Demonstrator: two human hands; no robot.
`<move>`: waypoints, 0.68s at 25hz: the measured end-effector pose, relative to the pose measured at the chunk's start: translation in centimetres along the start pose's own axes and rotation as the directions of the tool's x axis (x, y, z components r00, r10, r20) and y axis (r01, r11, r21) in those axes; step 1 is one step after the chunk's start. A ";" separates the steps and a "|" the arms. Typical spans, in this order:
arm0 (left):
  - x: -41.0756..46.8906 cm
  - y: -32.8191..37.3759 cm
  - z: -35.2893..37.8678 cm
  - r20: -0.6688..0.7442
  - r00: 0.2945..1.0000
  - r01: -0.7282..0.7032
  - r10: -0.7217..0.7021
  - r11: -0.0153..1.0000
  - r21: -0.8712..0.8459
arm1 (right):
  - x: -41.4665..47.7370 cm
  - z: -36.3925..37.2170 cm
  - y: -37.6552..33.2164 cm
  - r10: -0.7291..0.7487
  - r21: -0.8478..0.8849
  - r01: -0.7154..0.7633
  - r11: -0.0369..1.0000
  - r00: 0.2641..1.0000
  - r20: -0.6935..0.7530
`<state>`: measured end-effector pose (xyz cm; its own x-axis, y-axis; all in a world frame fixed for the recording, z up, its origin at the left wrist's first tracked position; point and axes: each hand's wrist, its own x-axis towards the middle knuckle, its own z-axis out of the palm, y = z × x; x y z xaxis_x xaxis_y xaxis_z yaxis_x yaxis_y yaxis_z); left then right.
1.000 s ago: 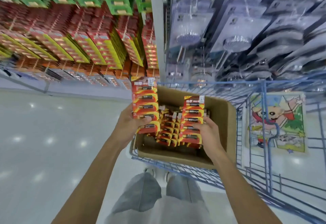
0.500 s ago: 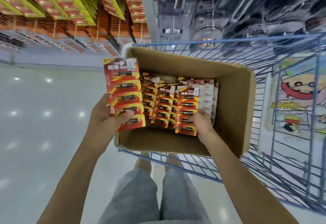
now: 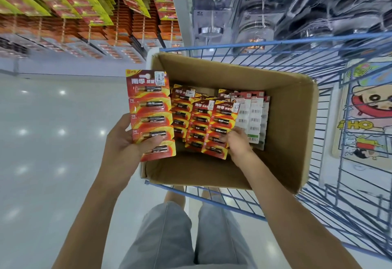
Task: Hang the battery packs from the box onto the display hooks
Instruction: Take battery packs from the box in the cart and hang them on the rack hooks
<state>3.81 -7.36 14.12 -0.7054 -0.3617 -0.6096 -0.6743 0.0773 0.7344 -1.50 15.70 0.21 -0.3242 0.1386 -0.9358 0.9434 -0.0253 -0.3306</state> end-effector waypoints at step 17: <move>-0.2 -0.5 2.8 0.016 1.000 0.020 -0.020 1.000 0.018 | 0.4 -1.7 0.6 -0.144 -0.218 0.128 0.968 0.988 -0.059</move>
<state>3.69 -4.69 13.06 -0.6952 -0.3485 -0.6287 -0.6918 0.0868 0.7169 -0.94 17.39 -0.11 -0.4522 0.1993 -0.8693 0.8864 0.2089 -0.4132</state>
